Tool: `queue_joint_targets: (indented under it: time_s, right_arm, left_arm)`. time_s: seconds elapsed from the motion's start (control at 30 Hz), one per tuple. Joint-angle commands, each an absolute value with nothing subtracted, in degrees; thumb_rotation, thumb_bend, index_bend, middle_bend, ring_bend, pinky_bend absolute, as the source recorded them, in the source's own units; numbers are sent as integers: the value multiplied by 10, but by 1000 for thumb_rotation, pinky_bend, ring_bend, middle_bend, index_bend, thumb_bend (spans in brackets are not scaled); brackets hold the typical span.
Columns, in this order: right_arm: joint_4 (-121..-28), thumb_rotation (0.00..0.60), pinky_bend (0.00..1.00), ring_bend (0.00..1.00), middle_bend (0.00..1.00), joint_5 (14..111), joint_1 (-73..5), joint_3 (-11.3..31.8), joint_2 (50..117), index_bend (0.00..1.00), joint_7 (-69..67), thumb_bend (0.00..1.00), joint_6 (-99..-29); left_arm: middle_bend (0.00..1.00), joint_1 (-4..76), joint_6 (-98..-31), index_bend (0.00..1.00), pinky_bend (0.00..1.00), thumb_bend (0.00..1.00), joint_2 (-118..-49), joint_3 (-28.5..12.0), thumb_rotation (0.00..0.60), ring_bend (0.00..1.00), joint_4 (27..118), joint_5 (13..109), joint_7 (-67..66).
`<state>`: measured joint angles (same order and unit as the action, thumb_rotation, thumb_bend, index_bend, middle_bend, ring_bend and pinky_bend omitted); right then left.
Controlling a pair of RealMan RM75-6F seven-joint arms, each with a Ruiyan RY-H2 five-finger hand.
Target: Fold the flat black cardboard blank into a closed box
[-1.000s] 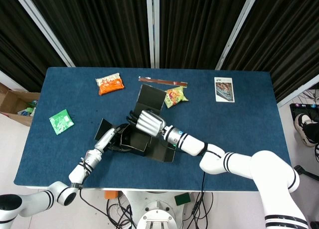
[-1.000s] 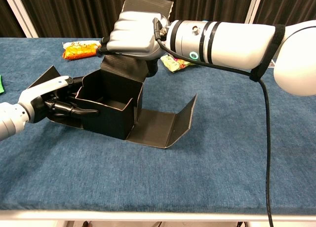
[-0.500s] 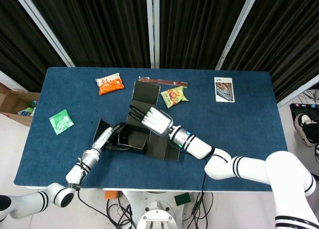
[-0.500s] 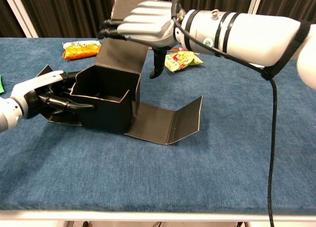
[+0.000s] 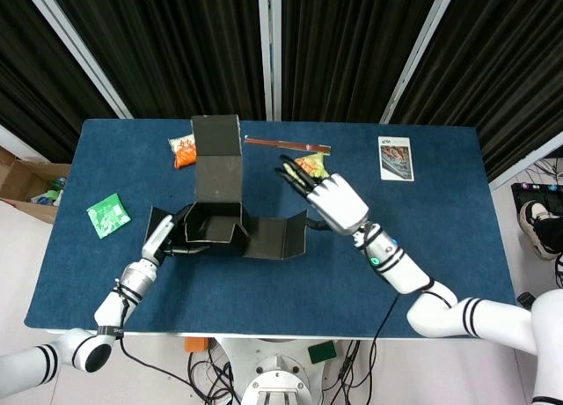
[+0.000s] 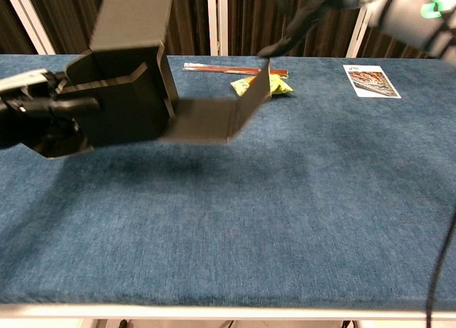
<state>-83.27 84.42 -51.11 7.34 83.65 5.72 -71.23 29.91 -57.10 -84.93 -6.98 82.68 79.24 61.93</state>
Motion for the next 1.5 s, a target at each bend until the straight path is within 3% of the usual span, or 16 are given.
queue_joint_targets:
  time_s: [0.03,0.33,0.67,0.83,1.3,1.4,1.5]
  right_arm:
    - [-824,600,1000,630,0,875,-450,69,820,0,-42,84,-786]
    - [-776,600,1000,630,0,913,-435,81,858,0,-103,81,-825]
    - [-667,600,1000,630,0,938,-506,139,1015,0,-16,61,-825]
    - [-622,600,1000,630,0,949,-538,159,1062,0,9,61,-832]
    - [-678,600,1000,630,3,962,-566,156,1031,0,61,62,-790]
    - [-689,600,1000,645,62,968,-571,149,1020,0,72,63,-774]
    - [-690,600,1000,679,184,977,-577,141,1014,36,88,66,-762]
  left_arm:
    - [365,293,-572,346,925,0,-820,-88,526,684,856,789,670]
    - [361,297,-552,339,929,0,-787,-118,521,683,898,782,772]
    - [356,309,-528,330,929,0,-769,-121,517,682,924,801,820]
    - [352,312,-524,328,929,0,-764,-111,502,681,922,815,810]
    - [352,323,-523,328,927,0,-763,-90,464,679,903,829,740]
    - [352,327,-524,329,927,0,-764,-84,461,679,892,833,700]
    - [352,330,-524,333,927,0,-767,-80,457,679,888,831,660]
